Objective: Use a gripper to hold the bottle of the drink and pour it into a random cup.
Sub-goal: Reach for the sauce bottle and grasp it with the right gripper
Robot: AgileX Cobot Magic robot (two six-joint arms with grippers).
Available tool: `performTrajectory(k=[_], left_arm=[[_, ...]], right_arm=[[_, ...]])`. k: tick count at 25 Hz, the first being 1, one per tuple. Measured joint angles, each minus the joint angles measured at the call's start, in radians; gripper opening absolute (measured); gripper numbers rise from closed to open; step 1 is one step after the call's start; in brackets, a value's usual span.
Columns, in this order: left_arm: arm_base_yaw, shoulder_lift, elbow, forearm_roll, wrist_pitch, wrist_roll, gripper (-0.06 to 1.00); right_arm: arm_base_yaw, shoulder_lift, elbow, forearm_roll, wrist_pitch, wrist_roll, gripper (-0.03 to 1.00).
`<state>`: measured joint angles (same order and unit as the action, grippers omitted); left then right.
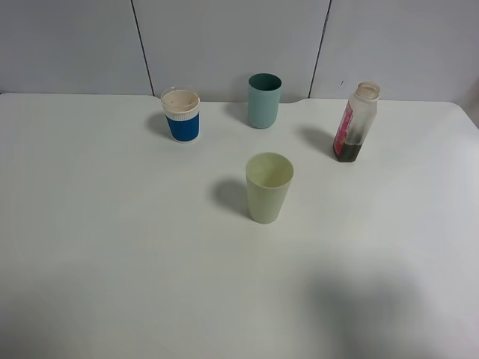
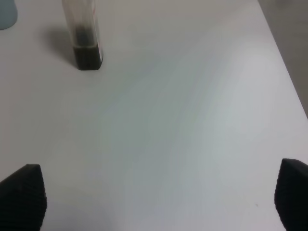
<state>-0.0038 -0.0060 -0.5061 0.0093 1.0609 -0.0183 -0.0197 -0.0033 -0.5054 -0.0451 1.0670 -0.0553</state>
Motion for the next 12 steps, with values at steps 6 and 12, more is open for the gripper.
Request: performTrajectory(k=[6, 12], left_arm=[[0.0, 0.0, 0.0, 0.0, 0.0, 0.0, 0.93], [0.0, 0.0, 0.0, 0.0, 0.0, 0.0, 0.93]], right_arm=[[0.0, 0.0, 0.0, 0.0, 0.0, -0.003, 0.94], [0.0, 0.0, -0.012, 0.003, 0.0, -0.003, 0.94]])
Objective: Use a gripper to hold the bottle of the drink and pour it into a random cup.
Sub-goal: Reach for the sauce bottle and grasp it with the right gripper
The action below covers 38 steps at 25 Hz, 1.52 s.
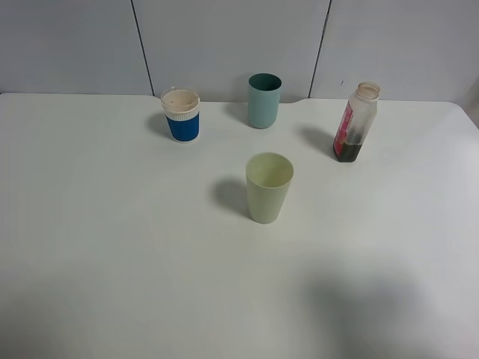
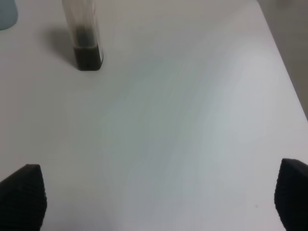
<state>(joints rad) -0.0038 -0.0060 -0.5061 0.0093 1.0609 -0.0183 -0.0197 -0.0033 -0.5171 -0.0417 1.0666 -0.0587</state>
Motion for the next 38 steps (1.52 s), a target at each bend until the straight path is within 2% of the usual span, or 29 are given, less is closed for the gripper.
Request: performTrajectory(k=[7, 14, 38], left_arm=[[0.0, 0.0, 0.0, 0.0, 0.0, 0.0, 0.93], [0.0, 0.0, 0.0, 0.0, 0.0, 0.0, 0.93], [0.0, 0.0, 0.0, 0.0, 0.0, 0.0, 0.93]], right_arm=[[0.0, 0.119, -0.102, 0.01, -0.04, -0.005, 0.94], [0.0, 0.301, -0.118, 0.033, -0.099, -0.005, 0.94], [0.0, 0.918, -0.114, 0.067, -0.456, -0.005, 0.94]])
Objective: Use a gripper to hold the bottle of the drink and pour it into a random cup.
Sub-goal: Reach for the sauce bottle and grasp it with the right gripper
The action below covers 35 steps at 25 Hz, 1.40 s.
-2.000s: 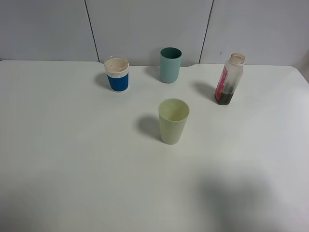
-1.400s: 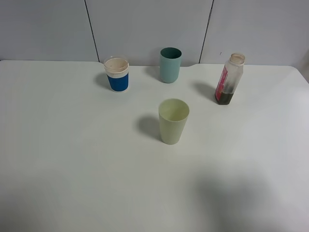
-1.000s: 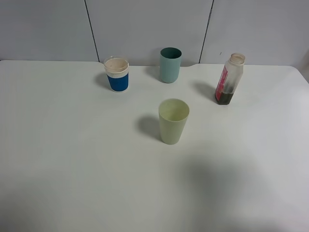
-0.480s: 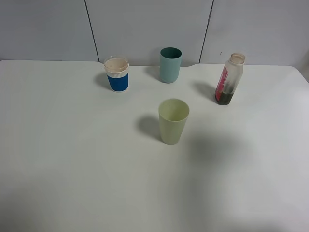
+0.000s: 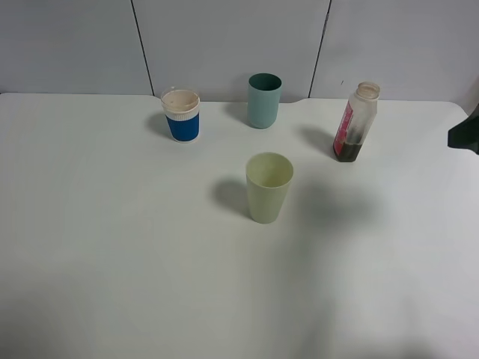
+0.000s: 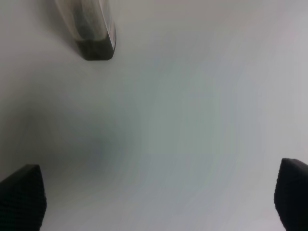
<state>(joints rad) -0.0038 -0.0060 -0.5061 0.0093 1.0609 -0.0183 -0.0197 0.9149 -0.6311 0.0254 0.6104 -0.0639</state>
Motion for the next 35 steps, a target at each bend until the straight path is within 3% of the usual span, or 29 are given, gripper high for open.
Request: performTrajectory(k=[9, 22, 35], left_arm=[[0.0, 0.0, 0.0, 0.0, 0.0, 0.0, 0.93], [0.0, 0.0, 0.0, 0.0, 0.0, 0.0, 0.93], [0.0, 0.0, 0.0, 0.0, 0.0, 0.0, 0.93]], right_arm=[[0.008, 0.204, 0.138, 0.001, -0.308, 0.01, 0.94], [0.098, 0.455, 0.14, -0.01, -0.631, 0.034, 0.99], [0.102, 0.757, 0.139, -0.044, -0.949, 0.044, 0.99]])
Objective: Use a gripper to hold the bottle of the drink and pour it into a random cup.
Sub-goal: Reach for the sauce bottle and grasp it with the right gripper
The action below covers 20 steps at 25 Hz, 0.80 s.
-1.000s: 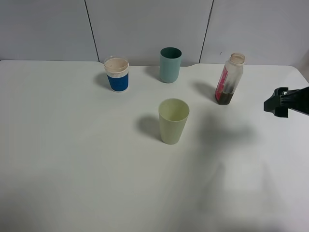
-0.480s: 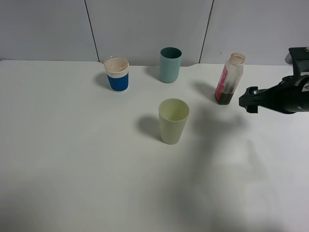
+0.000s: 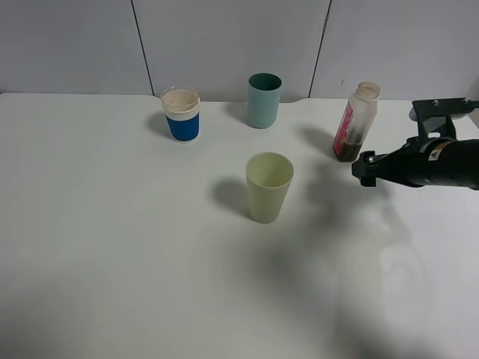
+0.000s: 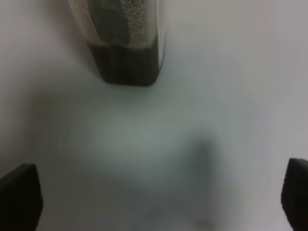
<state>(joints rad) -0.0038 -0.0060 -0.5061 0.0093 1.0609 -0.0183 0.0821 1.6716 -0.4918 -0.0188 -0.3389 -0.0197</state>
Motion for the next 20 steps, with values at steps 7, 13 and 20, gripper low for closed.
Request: performTrajectory(k=[7, 13, 20], left_arm=[[0.0, 0.0, 0.0, 0.0, 0.0, 0.0, 0.93], [0.0, 0.0, 0.0, 0.0, 0.0, 0.0, 0.93], [0.0, 0.0, 0.0, 0.0, 0.0, 0.0, 0.93]], right_arm=[[0.0, 0.049, 0.0, -0.004, -0.205, -0.001, 0.99], [0.0, 0.049, 0.0, 0.019, -0.363, -0.088, 0.99], [0.0, 0.051, 0.0, 0.047, -0.444, -0.141, 0.99]])
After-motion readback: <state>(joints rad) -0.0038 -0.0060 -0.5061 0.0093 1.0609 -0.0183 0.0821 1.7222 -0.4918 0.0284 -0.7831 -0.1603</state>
